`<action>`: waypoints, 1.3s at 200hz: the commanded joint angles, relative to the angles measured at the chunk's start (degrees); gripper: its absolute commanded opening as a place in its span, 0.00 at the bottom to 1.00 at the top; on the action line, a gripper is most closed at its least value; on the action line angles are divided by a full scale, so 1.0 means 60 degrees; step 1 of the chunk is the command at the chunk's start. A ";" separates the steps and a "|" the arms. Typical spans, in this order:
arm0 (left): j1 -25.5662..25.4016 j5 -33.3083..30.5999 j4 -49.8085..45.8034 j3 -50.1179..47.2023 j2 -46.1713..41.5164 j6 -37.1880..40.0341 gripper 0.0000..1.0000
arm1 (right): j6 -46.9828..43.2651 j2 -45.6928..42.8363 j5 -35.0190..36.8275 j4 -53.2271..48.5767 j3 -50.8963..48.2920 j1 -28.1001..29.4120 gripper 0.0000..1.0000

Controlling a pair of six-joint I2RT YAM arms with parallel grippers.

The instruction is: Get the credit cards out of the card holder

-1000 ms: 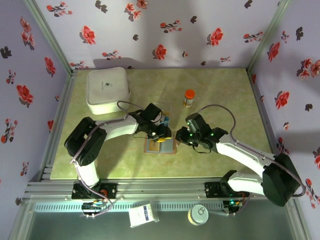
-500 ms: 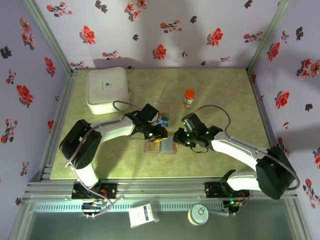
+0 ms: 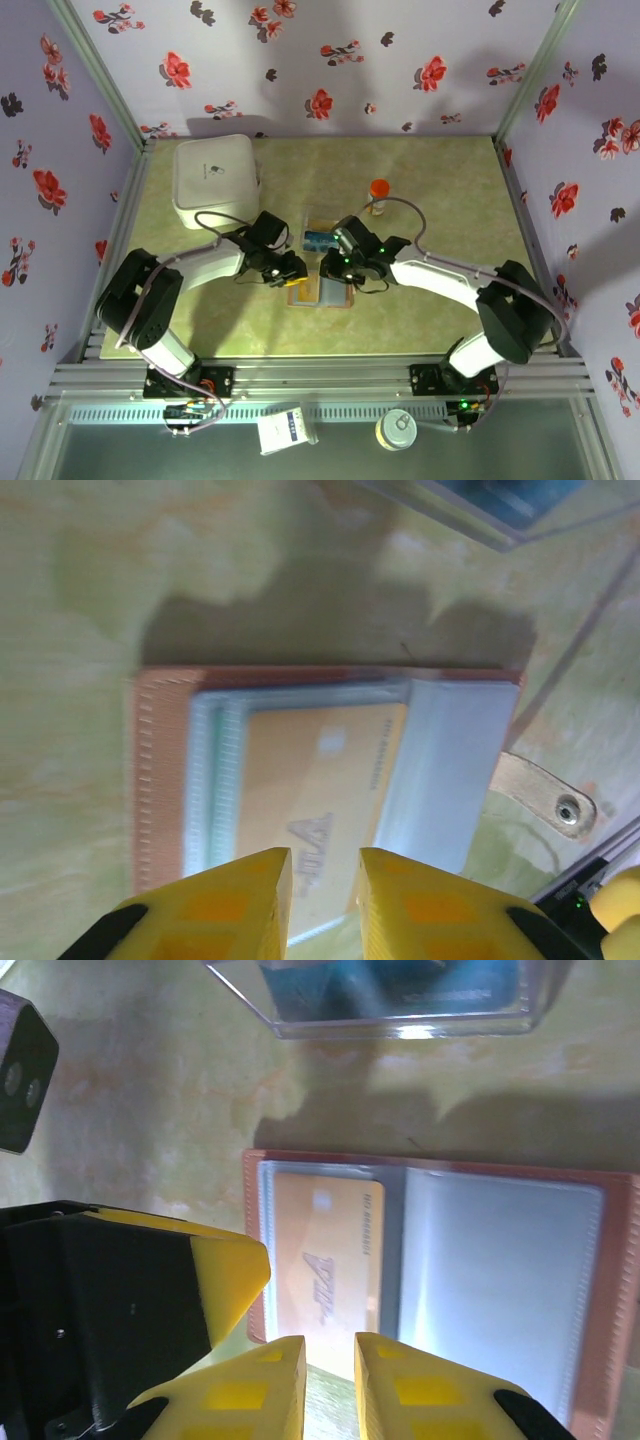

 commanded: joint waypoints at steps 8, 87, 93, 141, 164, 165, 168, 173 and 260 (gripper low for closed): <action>0.0453 0.0287 0.0307 -0.0373 -0.0116 0.0479 0.22 | 0.0034 0.0626 0.0040 -0.0081 0.0649 0.0139 0.20; 0.0854 0.0905 0.0844 -0.1039 0.0429 0.0655 0.24 | -0.0050 0.1521 -0.0051 -0.0408 0.1466 0.0236 0.21; 0.0874 0.0902 0.0842 -0.1098 0.0410 0.0655 0.24 | -0.0050 0.1548 -0.0066 -0.0408 0.1467 0.0244 0.21; 0.1049 0.0309 0.0262 -0.1262 0.0036 0.0917 0.27 | -0.0096 0.1677 -0.0121 -0.0392 0.1472 0.0258 0.21; 0.1148 0.0158 0.0040 -0.1234 -0.0132 0.1028 0.27 | -0.0094 0.1798 -0.0276 -0.0252 0.1459 0.0282 0.21; 0.1149 0.0157 0.0047 -0.1229 -0.0142 0.1026 0.27 | -0.0087 0.1806 -0.0281 -0.0248 0.1457 0.0285 0.21; 0.1160 0.0156 0.0027 -0.1226 -0.0157 0.1035 0.27 | -0.0080 0.1819 -0.0298 -0.0236 0.1463 0.0300 0.21; 0.1175 0.0150 -0.0001 -0.1205 -0.0177 0.1031 0.27 | -0.0074 0.1849 -0.0340 -0.0196 0.1445 0.0315 0.21; 0.1178 0.0456 -0.0328 -0.0656 -0.0624 0.0936 0.21 | 0.0287 0.2253 -0.0755 0.0765 0.1112 0.0418 0.21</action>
